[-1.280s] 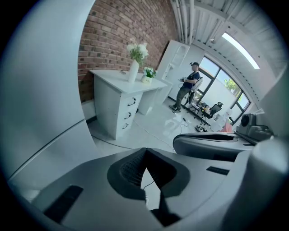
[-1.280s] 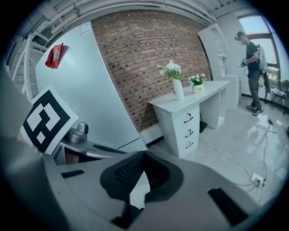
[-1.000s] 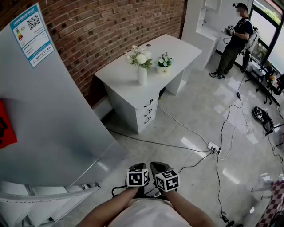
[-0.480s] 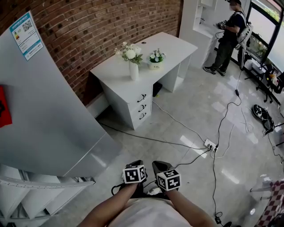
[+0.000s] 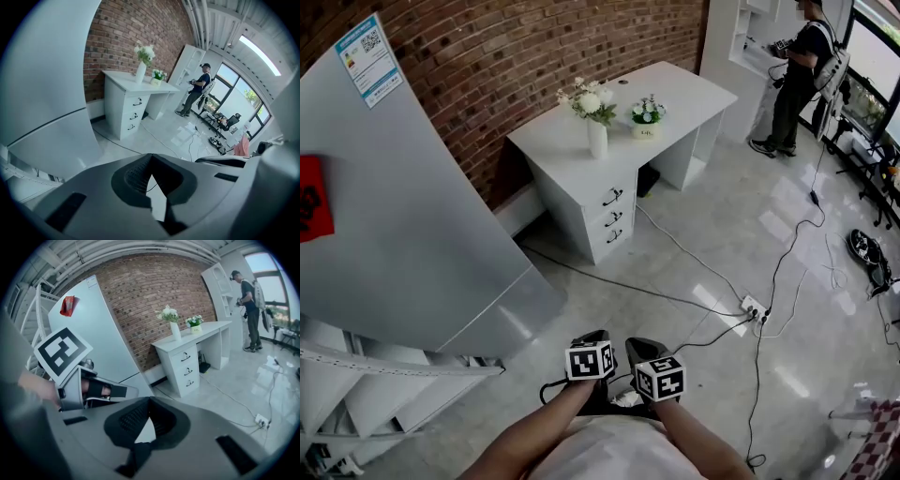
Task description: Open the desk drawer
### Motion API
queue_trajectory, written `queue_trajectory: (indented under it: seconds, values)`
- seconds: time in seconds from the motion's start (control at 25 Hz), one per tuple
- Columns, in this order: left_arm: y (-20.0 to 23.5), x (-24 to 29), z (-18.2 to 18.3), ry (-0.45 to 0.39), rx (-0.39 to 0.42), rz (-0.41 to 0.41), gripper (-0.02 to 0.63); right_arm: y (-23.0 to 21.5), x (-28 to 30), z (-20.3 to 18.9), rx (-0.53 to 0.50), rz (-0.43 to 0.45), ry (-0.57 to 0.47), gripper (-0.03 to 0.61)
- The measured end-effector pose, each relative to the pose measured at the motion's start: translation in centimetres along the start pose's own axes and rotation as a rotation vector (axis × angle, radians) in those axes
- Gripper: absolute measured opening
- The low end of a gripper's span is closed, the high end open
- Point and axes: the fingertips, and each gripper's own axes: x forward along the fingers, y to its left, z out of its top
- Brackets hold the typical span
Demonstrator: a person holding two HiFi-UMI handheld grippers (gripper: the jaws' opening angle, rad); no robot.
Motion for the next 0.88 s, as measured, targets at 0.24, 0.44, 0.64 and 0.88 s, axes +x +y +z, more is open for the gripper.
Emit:
queue_trajectory:
  seconds: [0.24, 0.44, 0.64, 0.88]
  values:
    - [0.6, 2.1, 1.3, 0.023, -0.023, -0.014, 0.006, -1.2, 1.4, 0.8, 0.005, -0.010, 0.024, 0.015]
    - [0.3, 6.5, 4.5, 0.061, 0.002, -0.061, 0.006, -4.4, 4.1, 3.7, 0.011, -0.051, 0.039, 0.015]
    - [0.6, 10.9, 9.8, 0.093, 0.046, -0.106, 0.006, -7.6, 8.3, 8.4, 0.034, -0.082, 0.057, 0.015]
    - [3.2, 15.1, 15.2, 0.129, 0.031, -0.118, 0.006, -9.5, 13.9, 13.2, 0.041, -0.088, 0.088, 0.015]
